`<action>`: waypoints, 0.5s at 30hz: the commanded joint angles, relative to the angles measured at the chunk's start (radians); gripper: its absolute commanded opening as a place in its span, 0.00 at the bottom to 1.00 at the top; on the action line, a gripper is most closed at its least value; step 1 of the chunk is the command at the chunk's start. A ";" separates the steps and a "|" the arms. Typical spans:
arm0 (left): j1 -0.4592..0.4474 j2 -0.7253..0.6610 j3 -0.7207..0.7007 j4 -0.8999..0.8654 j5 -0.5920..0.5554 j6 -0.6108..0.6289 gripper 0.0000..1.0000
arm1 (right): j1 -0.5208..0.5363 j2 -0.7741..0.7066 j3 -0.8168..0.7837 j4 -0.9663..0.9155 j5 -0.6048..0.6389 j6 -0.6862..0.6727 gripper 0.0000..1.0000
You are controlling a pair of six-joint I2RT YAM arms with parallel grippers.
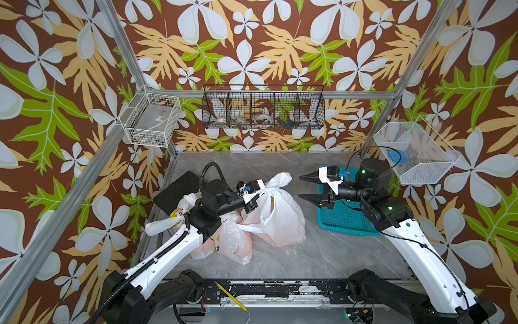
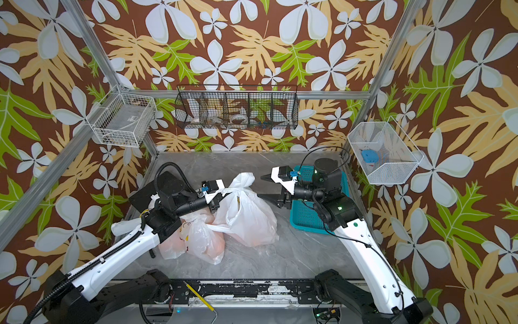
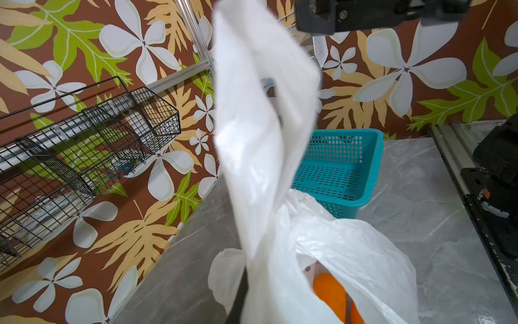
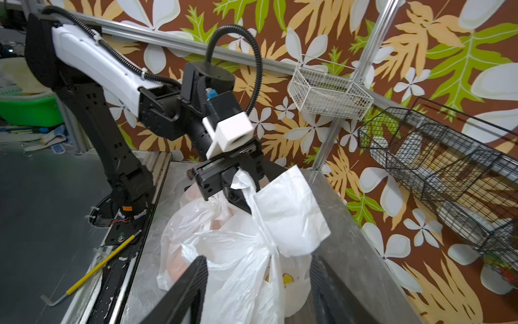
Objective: Place the oranges into plastic bags & tie knots
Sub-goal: Tie the plastic bag at the center of the board.
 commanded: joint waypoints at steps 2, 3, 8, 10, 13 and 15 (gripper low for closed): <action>0.002 -0.004 0.000 0.039 0.014 0.034 0.00 | -0.007 0.100 0.106 0.063 0.009 0.139 0.65; 0.002 -0.004 0.000 0.036 0.012 0.043 0.00 | -0.006 0.131 0.131 0.049 0.007 0.146 0.67; 0.002 -0.007 -0.010 0.036 0.013 0.075 0.00 | -0.007 0.216 0.162 0.088 0.081 0.214 0.77; 0.002 -0.006 -0.014 0.035 0.019 0.086 0.00 | -0.004 0.246 0.177 0.115 0.063 0.243 0.80; 0.002 -0.003 -0.015 0.036 0.030 0.098 0.00 | 0.012 0.303 0.238 0.034 0.059 0.200 0.81; 0.002 -0.001 -0.018 0.040 0.037 0.107 0.00 | 0.014 0.329 0.255 0.009 0.065 0.194 0.81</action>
